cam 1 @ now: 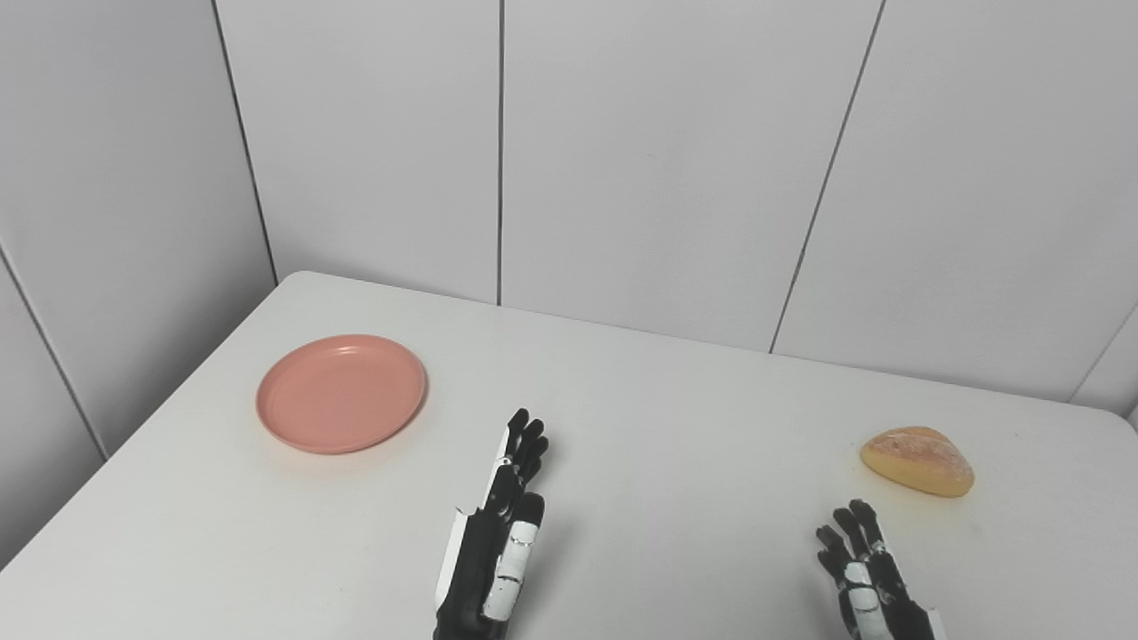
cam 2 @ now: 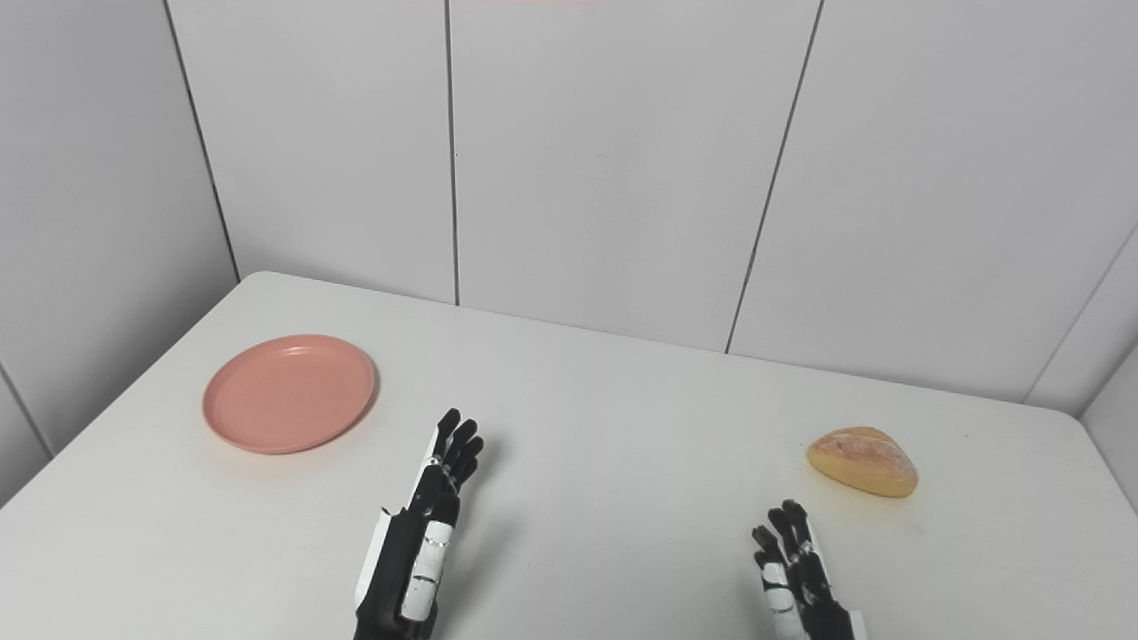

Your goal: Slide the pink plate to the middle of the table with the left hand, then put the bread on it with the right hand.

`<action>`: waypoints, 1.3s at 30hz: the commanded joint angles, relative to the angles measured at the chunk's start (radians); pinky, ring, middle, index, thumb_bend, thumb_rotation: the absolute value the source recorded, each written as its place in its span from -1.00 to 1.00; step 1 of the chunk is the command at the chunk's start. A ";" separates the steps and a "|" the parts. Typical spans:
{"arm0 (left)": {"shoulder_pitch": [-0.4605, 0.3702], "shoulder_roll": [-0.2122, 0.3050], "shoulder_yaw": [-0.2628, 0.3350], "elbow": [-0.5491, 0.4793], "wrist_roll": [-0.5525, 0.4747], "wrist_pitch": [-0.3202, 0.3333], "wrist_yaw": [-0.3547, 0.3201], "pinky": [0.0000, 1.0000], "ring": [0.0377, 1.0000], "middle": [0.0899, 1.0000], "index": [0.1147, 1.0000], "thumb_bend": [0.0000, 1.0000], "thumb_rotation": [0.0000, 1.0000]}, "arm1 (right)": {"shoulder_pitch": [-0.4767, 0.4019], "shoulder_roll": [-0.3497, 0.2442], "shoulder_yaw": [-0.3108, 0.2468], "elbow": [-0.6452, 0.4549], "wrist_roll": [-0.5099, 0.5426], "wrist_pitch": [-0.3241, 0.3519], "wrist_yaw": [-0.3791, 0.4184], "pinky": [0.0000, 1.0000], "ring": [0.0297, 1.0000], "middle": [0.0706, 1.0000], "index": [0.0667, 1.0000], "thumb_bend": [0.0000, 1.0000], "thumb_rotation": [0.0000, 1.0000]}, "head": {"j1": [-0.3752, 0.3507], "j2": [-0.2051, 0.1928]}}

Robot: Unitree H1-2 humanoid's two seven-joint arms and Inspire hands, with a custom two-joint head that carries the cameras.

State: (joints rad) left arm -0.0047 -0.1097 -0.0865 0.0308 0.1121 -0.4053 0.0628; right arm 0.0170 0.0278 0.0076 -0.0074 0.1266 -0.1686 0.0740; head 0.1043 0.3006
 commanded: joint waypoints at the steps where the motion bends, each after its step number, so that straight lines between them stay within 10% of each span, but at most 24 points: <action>1: -0.034 0.006 0.005 0.068 -0.020 0.045 -0.014 0.91 0.85 0.89 0.94 0.37 0.90 | 0.003 0.010 -0.001 0.079 0.004 -0.022 -0.001 0.88 0.82 0.87 0.88 0.37 0.52 | 0.001 0.001; 20: -0.296 0.105 0.123 -0.218 -0.129 0.454 -0.033 0.98 0.83 0.81 0.86 0.63 0.84 | 0.005 0.013 0.000 0.077 0.003 -0.013 -0.001 0.86 0.80 0.87 0.88 0.36 0.51 | 0.013 0.015; 39: -0.514 0.437 0.277 -0.014 -0.244 0.427 -0.141 0.64 0.64 0.65 0.72 0.91 0.81 | -0.008 0.012 0.000 0.092 0.004 -0.018 0.004 0.89 0.82 0.89 0.89 0.31 0.54 | 0.035 0.023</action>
State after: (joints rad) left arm -0.4530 0.2916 0.1746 0.0267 -0.1209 0.0608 -0.0675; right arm -0.0004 0.0414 0.0107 -0.0101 0.1265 -0.1699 0.0732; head 0.1396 0.3191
